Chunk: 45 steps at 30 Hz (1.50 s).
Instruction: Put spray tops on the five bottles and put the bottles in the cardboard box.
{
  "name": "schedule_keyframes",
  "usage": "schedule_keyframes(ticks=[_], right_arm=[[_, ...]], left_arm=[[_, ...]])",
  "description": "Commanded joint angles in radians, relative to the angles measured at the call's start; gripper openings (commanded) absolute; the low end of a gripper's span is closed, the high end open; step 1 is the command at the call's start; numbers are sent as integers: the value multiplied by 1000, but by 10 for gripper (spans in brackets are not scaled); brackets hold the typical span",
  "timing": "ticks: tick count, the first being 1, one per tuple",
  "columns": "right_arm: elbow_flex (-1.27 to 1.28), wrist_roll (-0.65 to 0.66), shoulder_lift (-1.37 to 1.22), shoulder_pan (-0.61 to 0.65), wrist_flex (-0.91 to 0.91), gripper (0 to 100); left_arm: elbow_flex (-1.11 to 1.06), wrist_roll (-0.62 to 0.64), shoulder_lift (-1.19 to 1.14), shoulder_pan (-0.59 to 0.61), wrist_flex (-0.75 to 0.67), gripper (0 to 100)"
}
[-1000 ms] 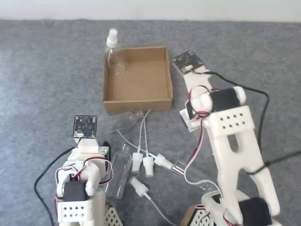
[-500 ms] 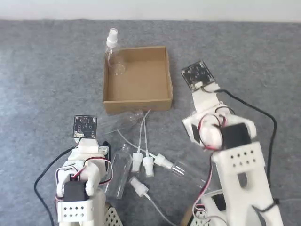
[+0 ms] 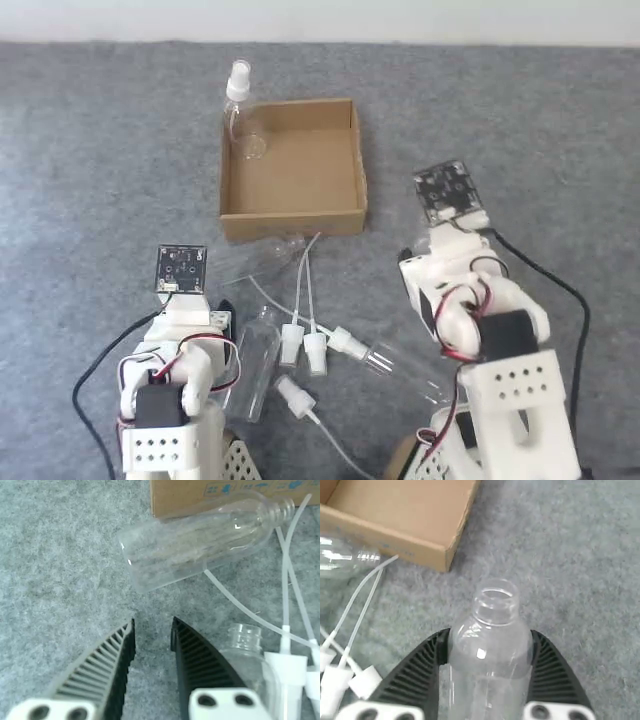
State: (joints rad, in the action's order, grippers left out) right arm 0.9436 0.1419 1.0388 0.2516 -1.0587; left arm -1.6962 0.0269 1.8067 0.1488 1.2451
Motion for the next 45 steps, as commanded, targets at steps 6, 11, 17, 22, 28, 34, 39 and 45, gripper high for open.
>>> schedule_keyframes(ticks=[6,11,17,22,28,34,39,45], right_arm=[[123,-25,166,-16,111,111],[207,-74,232,-16,173,111],[245,-77,303,-38,177,111],[262,-80,371,-110,179,111],[287,-80,421,-120,180,111],[330,-71,423,-120,252,111],[333,-69,421,-128,260,111],[330,-80,429,-225,265,111]], left_arm=[[12,-14,15,6,6,111],[12,-265,15,6,-155,111],[38,-365,14,5,-184,108],[151,-451,14,6,-32,108],[237,-557,12,32,-26,107],[337,-580,-3,26,0,107],[476,-634,-152,23,60,107],[562,-687,-385,-118,115,112]])
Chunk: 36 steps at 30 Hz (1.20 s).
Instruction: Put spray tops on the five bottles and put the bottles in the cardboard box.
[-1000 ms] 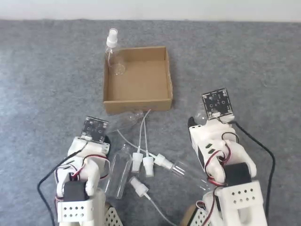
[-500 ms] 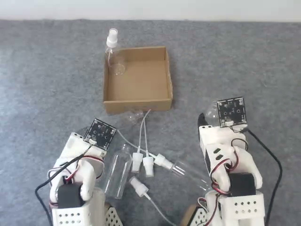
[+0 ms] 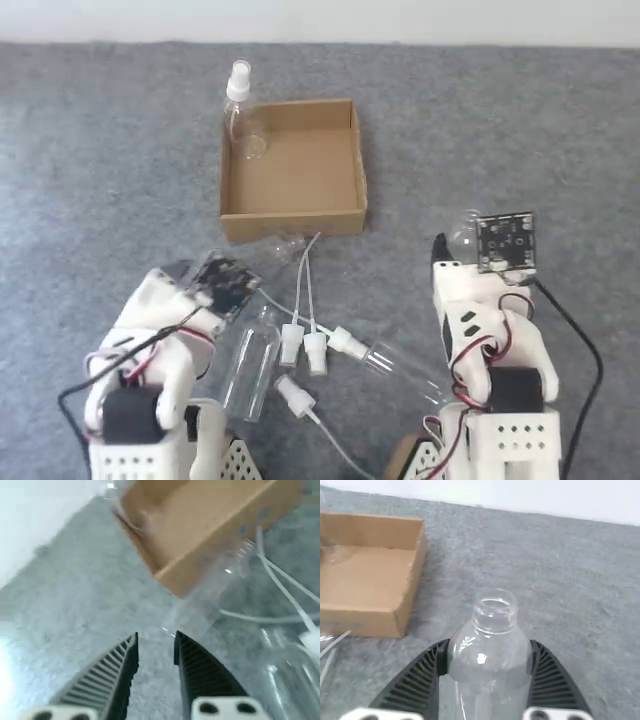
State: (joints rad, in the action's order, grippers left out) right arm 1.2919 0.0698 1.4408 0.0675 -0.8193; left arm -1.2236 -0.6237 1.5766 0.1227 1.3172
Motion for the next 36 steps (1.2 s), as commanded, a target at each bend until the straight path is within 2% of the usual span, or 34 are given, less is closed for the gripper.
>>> schedule_keyframes(ticks=[1,6,12,19,27,36], right_arm=[[-20,-8,27,-48,27,111],[-15,-9,22,-102,62,111],[-15,-9,24,-120,67,111],[-23,-9,28,-185,68,111],[-15,-29,27,-277,122,111],[-15,-38,24,-323,139,111]], left_arm=[[97,-38,-187,-121,49,112],[125,-41,-318,-222,44,116],[128,-43,-414,-351,44,191],[145,-68,-542,-474,37,196],[311,-69,-787,-560,43,194],[486,-71,-1114,-695,37,192]])
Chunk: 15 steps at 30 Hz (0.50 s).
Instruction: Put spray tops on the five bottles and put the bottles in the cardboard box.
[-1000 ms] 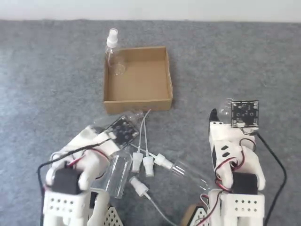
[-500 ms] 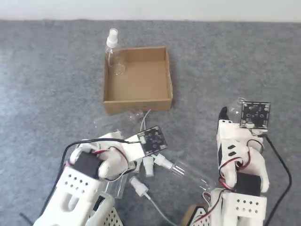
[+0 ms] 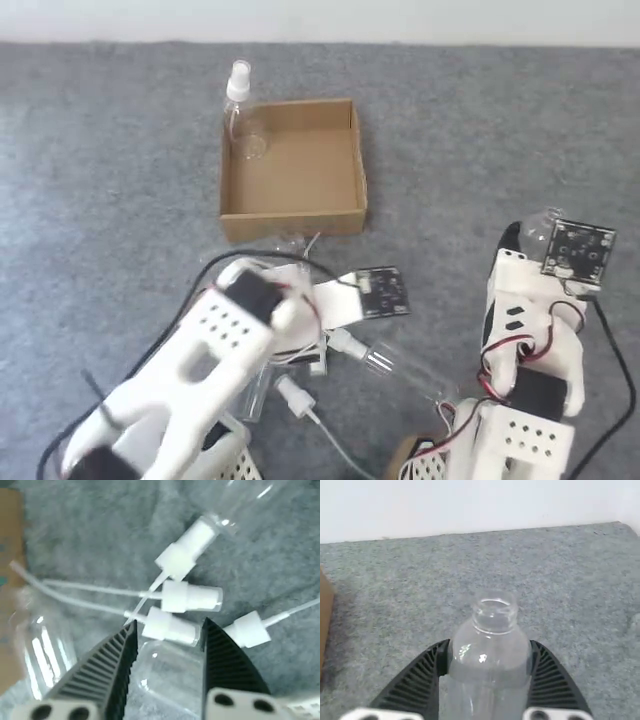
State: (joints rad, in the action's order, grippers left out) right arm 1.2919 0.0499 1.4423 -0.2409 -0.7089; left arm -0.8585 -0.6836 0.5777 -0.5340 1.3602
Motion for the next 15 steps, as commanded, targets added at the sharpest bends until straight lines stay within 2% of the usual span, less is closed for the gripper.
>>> schedule_keyframes(ticks=[1,8,15], right_arm=[[-14,-26,21,-15,31,111],[-14,-28,25,-15,33,111],[-14,-23,25,-15,33,111]], left_arm=[[142,-11,-144,-46,-6,192],[239,-51,-338,-74,-2,191],[271,-72,-419,-75,-6,191]])
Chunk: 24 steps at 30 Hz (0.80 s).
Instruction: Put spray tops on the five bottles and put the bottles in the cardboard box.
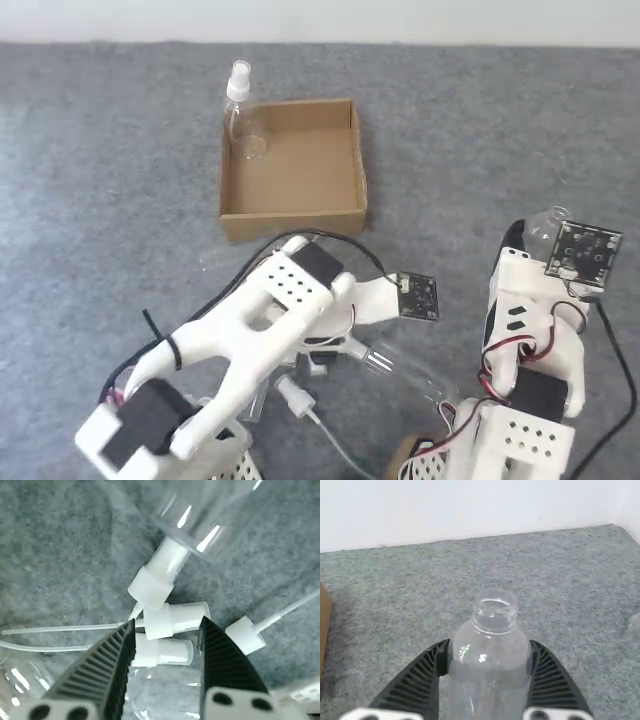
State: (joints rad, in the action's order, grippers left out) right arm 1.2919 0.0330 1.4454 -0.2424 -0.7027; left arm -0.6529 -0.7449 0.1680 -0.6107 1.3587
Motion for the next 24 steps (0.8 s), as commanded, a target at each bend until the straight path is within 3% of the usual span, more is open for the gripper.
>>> schedule_keyframes(ticks=[1,11,24], right_arm=[[-14,-6,22,-13,27,111],[-14,-5,21,-13,39,111],[-14,-5,22,-13,39,111]], left_arm=[[73,-11,-15,2,-6,191],[90,-8,-138,-74,-72,191],[104,-11,-273,-75,-147,137]])
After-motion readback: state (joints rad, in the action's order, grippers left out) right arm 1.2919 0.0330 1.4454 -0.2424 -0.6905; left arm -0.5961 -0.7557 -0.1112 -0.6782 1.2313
